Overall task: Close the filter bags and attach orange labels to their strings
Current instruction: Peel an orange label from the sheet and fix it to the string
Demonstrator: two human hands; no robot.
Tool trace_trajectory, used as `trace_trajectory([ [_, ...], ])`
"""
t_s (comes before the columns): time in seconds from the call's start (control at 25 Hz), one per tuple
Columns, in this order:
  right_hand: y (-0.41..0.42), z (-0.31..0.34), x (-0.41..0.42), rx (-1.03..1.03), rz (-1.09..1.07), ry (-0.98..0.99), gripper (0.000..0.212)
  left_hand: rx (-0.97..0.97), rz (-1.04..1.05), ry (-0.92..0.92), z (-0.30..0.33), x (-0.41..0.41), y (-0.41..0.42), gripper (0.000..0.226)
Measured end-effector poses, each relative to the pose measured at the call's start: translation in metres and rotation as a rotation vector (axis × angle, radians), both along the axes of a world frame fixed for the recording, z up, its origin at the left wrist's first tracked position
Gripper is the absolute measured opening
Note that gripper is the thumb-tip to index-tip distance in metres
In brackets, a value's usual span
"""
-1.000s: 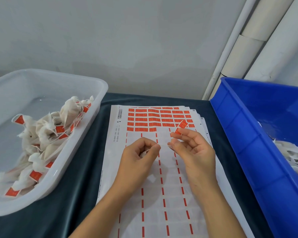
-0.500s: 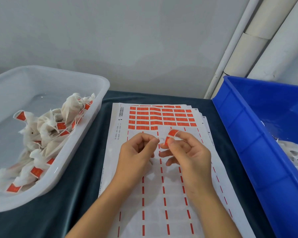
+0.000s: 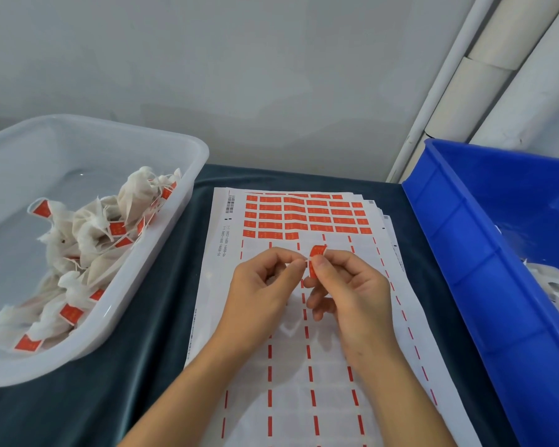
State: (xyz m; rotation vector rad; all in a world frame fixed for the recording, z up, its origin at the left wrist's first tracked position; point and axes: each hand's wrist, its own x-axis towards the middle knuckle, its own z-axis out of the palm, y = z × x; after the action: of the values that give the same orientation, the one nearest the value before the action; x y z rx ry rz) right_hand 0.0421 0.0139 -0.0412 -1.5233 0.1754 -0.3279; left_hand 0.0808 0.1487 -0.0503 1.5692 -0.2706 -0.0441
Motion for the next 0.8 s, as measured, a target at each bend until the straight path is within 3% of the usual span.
trace_trajectory([
  [0.8, -0.0078, -0.0028, 0.0013, -0.212, 0.033, -0.001, 0.006, 0.028, -0.012, -0.009, 0.0008, 0.0014, 0.0035, 0.029],
])
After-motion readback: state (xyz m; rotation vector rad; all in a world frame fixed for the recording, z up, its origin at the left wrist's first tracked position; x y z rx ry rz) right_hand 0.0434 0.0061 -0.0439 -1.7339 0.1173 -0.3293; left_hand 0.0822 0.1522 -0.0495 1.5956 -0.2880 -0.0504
